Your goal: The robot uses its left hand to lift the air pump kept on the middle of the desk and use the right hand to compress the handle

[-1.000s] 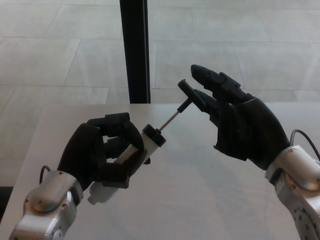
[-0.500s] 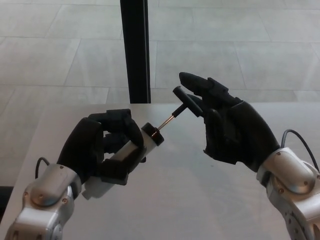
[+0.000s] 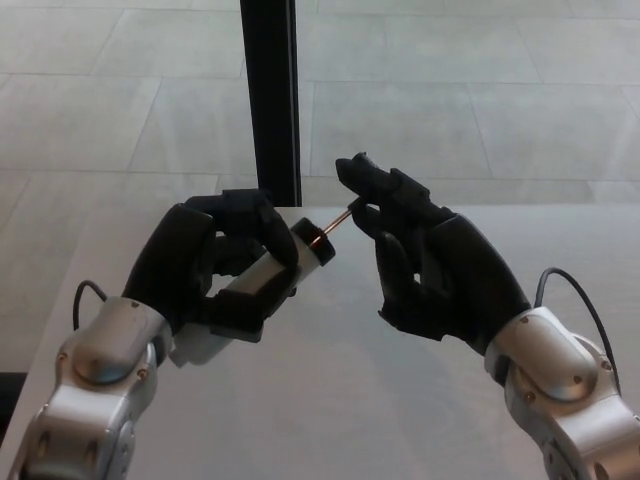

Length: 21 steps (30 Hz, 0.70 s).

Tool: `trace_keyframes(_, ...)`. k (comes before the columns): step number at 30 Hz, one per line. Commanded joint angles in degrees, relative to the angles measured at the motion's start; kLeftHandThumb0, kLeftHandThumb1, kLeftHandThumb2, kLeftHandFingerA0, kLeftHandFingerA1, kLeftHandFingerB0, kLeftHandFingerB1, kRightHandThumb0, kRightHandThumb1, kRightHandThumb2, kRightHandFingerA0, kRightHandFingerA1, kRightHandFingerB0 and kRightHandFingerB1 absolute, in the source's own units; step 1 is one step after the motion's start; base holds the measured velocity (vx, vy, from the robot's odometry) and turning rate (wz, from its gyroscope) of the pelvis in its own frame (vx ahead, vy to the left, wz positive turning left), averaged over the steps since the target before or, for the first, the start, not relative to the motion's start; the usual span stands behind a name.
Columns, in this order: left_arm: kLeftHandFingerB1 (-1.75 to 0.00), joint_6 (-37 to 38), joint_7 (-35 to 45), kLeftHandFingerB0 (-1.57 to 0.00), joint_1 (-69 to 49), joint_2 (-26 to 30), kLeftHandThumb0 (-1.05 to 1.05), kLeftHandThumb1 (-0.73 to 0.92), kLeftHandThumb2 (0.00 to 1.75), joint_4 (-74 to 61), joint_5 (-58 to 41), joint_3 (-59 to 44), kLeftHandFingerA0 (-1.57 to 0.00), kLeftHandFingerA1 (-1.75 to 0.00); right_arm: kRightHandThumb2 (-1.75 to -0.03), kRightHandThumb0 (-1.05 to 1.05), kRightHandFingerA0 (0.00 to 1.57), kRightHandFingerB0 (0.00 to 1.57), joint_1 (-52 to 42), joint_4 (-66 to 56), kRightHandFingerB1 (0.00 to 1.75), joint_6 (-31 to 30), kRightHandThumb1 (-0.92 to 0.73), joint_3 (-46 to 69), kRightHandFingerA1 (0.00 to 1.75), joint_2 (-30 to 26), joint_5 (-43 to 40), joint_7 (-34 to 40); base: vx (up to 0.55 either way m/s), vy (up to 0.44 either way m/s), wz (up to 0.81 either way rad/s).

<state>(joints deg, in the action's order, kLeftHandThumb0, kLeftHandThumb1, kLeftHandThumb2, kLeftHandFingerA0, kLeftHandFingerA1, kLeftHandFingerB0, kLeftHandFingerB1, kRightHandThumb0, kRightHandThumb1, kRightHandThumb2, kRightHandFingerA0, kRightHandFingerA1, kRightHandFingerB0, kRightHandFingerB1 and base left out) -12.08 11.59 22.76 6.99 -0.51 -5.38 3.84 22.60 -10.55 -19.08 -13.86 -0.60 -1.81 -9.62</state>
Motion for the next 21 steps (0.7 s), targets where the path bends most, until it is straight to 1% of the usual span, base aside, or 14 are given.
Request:
trace_keyframes(1, -1.53, -1.18, -0.72, -0.96, 2.24, -0.02, -0.06, 0.43, 1.52, 1.59, 1.08, -0.41, -1.05, -1.75, -0.85, -1.0, 0.0, 0.0, 0.41, -2.88, 0.26, -4.14, -0.92, -1.12, 0.26, 0.33, 3.83, 2.7, 0.0, 0.0, 0.0)
trace_keyframes(2, -1.53, -0.89, -0.73, -0.96, 2.43, 0.0, -0.06, 0.43, 1.52, 1.82, 1.31, -0.36, -1.05, -1.75, -0.85, -1.0, 0.0, 0.0, 0.44, -3.05, 0.26, -4.13, -0.92, -1.17, 0.26, 0.37, 3.9, 2.7, 0.0, 0.0, 0.0)
trace_keyframes(3, -1.53, -0.13, -0.23, -0.97, 2.8, -0.08, -0.07, 0.41, 1.55, 2.49, 0.94, -0.5, -1.05, -1.75, -1.0, -1.02, 0.0, 0.0, 0.53, -3.12, 0.24, -3.75, -0.79, -1.3, 0.24, 0.22, 4.21, 2.64, 0.0, 0.0, 0.0)
trace_keyframes(4, -1.52, 0.27, -0.19, -0.99, 2.96, -0.04, -0.1, 0.37, 1.57, 2.72, 1.15, -0.43, -1.06, -1.74, -1.27, -0.91, 0.0, 0.0, 0.58, -3.24, 0.25, -3.8, -0.8, -1.42, 0.24, 0.21, 4.57, 2.81, 0.0, 0.0, 0.0)
trace_keyframes(8, -1.49, 2.13, -0.07, -0.99, 2.92, -0.26, -0.11, 0.34, 1.55, 3.68, 1.36, -0.43, -1.05, -1.71, -1.28, -0.95, 0.0, 0.0, 0.6, -3.3, 0.24, -3.2, -0.84, -1.92, 0.22, 0.35, 5.51, 3.04, 0.0, 0.0, 0.0)
trace_keyframes(11, -1.5, 1.03, -0.57, -1.01, 2.87, -0.5, -0.1, 0.34, 1.57, 3.34, 1.59, -0.42, -1.07, -1.72, -1.28, -0.96, 0.0, 0.0, 0.54, -3.33, 0.24, -2.95, -0.85, -1.72, 0.21, 0.31, 5.62, 2.77, 0.0, 0.0, 0.0)
trace_keyframes(12, -1.5, 0.61, -0.87, -1.0, 2.71, -0.34, -0.09, 0.35, 1.54, 3.08, 2.14, -0.22, -1.06, -1.71, -1.26, -0.9, 0.0, 0.01, 0.52, -3.38, 0.26, -3.6, -0.8, -1.43, 0.24, 0.62, 5.38, 2.92, 0.0, 0.0, 0.0)
trace_keyframes(13, -1.54, 0.34, -1.18, -0.98, 2.56, -0.32, -0.05, 0.39, 1.54, 2.85, 2.49, -0.16, -1.07, -1.75, -0.81, -0.97, 0.0, 0.0, 0.46, -3.02, 0.24, -3.56, -0.92, -1.07, 0.22, 0.96, 5.08, 3.0, 0.0, 0.0, 0.0)
trace_keyframes(14, -1.54, -0.06, -1.65, -0.98, 2.33, -0.27, -0.05, 0.39, 1.54, 2.51, 3.0, -0.04, -1.07, -1.75, -0.81, -0.97, 0.0, 0.0, 0.39, -2.47, 0.24, -3.48, -0.92, -0.55, 0.22, 1.43, 4.58, 3.14, 0.0, 0.0, 0.0)
trace_keyframes(15, -1.56, 0.37, -1.58, -0.98, 2.14, -0.43, -0.04, 0.4, 1.57, 2.79, 3.08, 0.18, -1.07, -1.75, -1.26, -1.05, 0.0, 0.0, -0.24, -2.4, 0.03, -3.43, -0.85, -0.19, 0.22, 1.54, 4.56, 3.46, 0.0, 0.0, 0.0)
trace_keyframes(16, -1.56, 0.25, -1.39, -0.97, 1.89, -0.46, -0.05, 0.39, 1.59, 2.83, 2.84, 0.08, -1.07, -1.75, -0.9, -0.99, 0.0, 0.0, -0.8, -2.41, 0.0, -3.55, -0.92, -0.11, 0.0, 1.6, 4.74, 3.47, 0.0, 0.0, 0.0)
trace_keyframes(19, -1.56, 0.51, -1.02, -0.97, 1.78, -0.21, -0.08, 0.37, 1.6, 2.93, 2.87, -0.06, -1.06, -1.75, -0.84, -1.03, 0.0, 0.0, -1.23, -2.72, 0.0, -3.6, -0.92, -0.35, 0.0, 1.48, 5.29, 3.36, 0.0, 0.0, 0.0)
trace_keyframes(20, -1.54, 1.13, -0.84, -0.97, 1.5, 0.09, -0.12, 0.35, 1.61, 3.15, 3.09, -0.09, -1.06, -1.75, -0.75, -1.05, 0.0, 0.0, -1.89, -3.27, 0.0, -3.7, -0.92, -0.92, 0.0, 1.03, 6.03, 3.36, 0.0, 0.0, 0.0)
trace_keyframes(21, -1.53, 0.48, -0.79, -0.97, 1.59, -0.1, -0.07, 0.39, 1.56, 3.02, 2.71, -0.32, -1.07, -1.75, -0.74, -1.05, 0.0, 0.0, -1.94, -3.87, 0.0, -4.19, -0.92, -1.09, 0.0, 0.79, 6.46, 3.35, 0.0, 0.0, 0.0)
